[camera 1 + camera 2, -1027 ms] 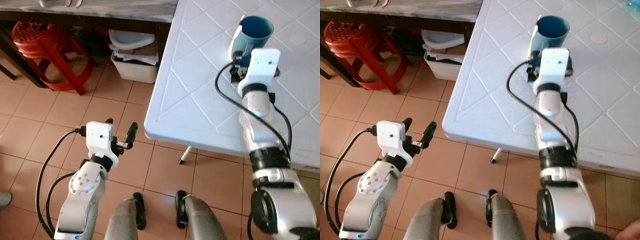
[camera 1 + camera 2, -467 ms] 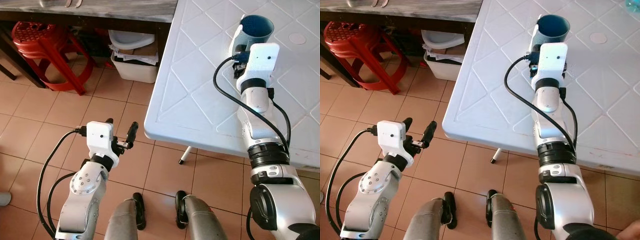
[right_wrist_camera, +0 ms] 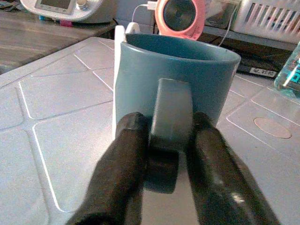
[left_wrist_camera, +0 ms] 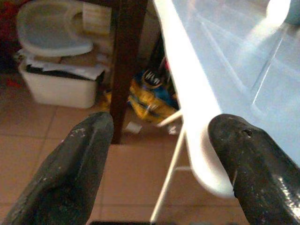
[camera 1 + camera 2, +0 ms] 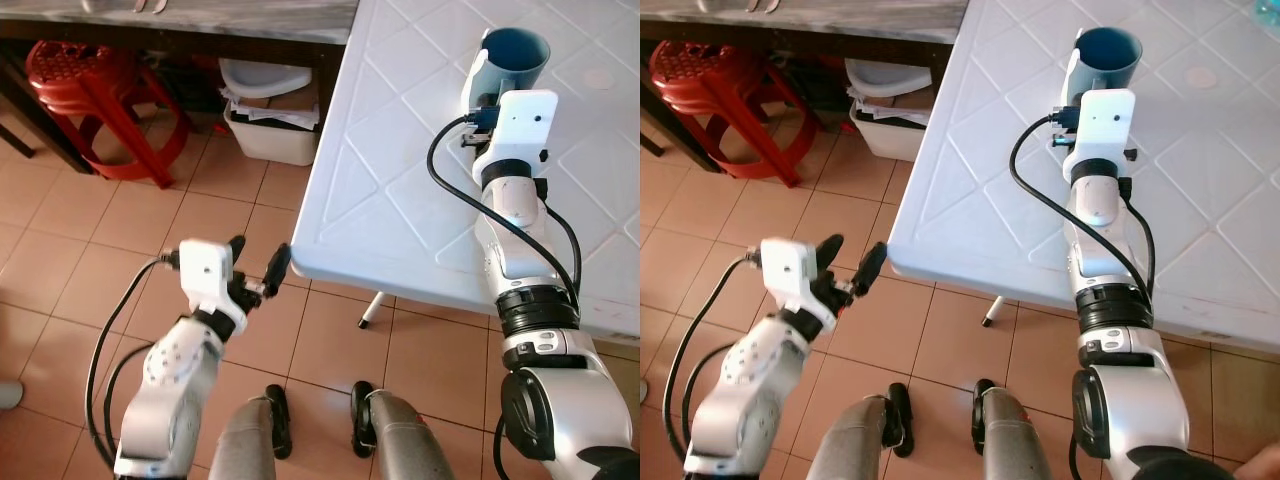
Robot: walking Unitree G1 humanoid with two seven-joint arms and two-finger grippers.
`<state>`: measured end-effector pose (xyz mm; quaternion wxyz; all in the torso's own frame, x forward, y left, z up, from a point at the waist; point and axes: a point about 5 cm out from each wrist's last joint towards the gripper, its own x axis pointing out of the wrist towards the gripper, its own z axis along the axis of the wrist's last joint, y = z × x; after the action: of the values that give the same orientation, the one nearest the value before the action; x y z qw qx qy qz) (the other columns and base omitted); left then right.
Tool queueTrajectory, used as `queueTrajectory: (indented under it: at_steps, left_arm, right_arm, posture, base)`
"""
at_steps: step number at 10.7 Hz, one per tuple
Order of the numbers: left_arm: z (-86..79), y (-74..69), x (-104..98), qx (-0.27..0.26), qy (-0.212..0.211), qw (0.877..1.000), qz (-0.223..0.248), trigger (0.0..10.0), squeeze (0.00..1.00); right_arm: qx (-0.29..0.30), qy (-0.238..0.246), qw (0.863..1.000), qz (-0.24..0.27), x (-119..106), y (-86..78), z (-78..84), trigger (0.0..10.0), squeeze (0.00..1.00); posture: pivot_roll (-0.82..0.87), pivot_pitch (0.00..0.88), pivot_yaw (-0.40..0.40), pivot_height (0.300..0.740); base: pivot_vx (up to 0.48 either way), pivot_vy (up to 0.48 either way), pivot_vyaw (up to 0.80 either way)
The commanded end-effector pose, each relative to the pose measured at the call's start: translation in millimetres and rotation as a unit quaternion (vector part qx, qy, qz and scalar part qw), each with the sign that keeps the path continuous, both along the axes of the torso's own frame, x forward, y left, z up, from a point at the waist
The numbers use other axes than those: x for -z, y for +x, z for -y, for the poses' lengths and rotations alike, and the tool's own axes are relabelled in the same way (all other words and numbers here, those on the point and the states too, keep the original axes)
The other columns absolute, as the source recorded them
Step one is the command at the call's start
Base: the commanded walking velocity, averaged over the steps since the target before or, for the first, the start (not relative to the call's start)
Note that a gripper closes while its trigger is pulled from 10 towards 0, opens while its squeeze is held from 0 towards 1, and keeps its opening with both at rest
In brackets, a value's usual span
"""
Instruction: Setting the table
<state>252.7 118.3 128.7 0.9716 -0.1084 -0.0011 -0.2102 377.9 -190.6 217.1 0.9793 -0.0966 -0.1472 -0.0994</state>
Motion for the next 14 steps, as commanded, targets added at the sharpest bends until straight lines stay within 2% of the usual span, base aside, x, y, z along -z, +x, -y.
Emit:
queueTrajectory:
  at_steps: [1, 4, 6, 8, 9, 10, 12, 13, 14]
  left_arm:
    - [6.4, -0.8, -13, 0.025, -0.022, 0.999, 0.021, 10.0, 0.0]
    - [22.6, 0.7, -31, 0.099, -0.069, 0.992, 0.03, 10.0, 0.0]
    - [30.6, -3.5, -31, 0.146, -0.071, 0.986, 0.025, 10.0, 0.0]
    - [28.5, -0.9, -17, 0.118, -0.055, 0.991, 0.0, 10.0, 0.0]
    - [21.2, 1.0, -3, 0.082, -0.052, 0.995, -0.023, 10.0, 0.0]
    - [17.7, 1.5, 0, 0.07, -0.049, 0.996, -0.027, 10.0, 0.0]
    - [7.5, 7.2, 7, 0.027, -0.031, 0.999, -0.028, 10.0, 0.0]
    - [-8.1, 17.7, 9, -0.047, -0.01, 0.999, -0.016, 10.0, 0.0]
    - [-17.0, 22.5, 10, -0.083, -0.005, 0.996, -0.015, 10.0, 0.0]
  right_arm:
    - [-0.002, 0.002, 1.0, -0.003, 4, -0.1, 0.4, 0.0, 0.0]
    - [-0.002, 0.004, 1.0, -0.008, 7, -0.8, 2.7, 0.0, 0.0]
    - [0.001, 0.009, 1.0, -0.01, 10, -2.4, 4.5, 0.0, 0.0]
    - [-0.005, 0.034, 0.999, -0.007, 14, -9.6, 5.4, 0.0, 0.0]
    - [-0.061, 0.062, 0.996, 0.017, 17, -22.5, -6.5, 0.0, 0.0]
    - [-0.096, 0.086, 0.991, 0.021, 18, -29.2, -14.1, 0.0, 0.0]
    - [-0.148, 0.088, 0.985, 0.017, 24, -44.9, -30.2, 10.0, 0.0]
    - [-0.152, 0.1, 0.983, 0.007, 33, -54.6, -37.5, 10.0, 0.0]
    - [-0.157, 0.096, 0.983, 0.002, 38, -61.5, -41.3, 10.0, 0.0]
  posture:
    - [-0.02, 0.265, 0.049, 0.74]
    - [-0.03, 0.228, 0.04, 0.74]
    - [-0.04, 0.21, 0.037, 0.74]
    - [-0.05, 0.199, 0.031, 0.74]
    - [-0.06, 0.192, 0.025, 0.74]
    - [-0.06, 0.188, 0.023, 0.74]
    - [-0.07, 0.174, 0.018, 0.74]
    - [-0.07, 0.163, 0.017, 0.74]
    - [-0.07, 0.149, 0.02, 0.74]
  base:
    - [0.0, 0.0, 0.0]
    - [0.0, 0.0, 0.0]
    - [0.0, 0.0, 0.0]
    - [0.0, 0.0, 0.0]
    - [0.0, 0.0, 0.0]
    - [0.0, 0.48, 0.0]
    - [0.0, 0.48, 0.0]
    - [0.0, 0.48, 0.0]
    - [0.0, 0.48, 0.0]
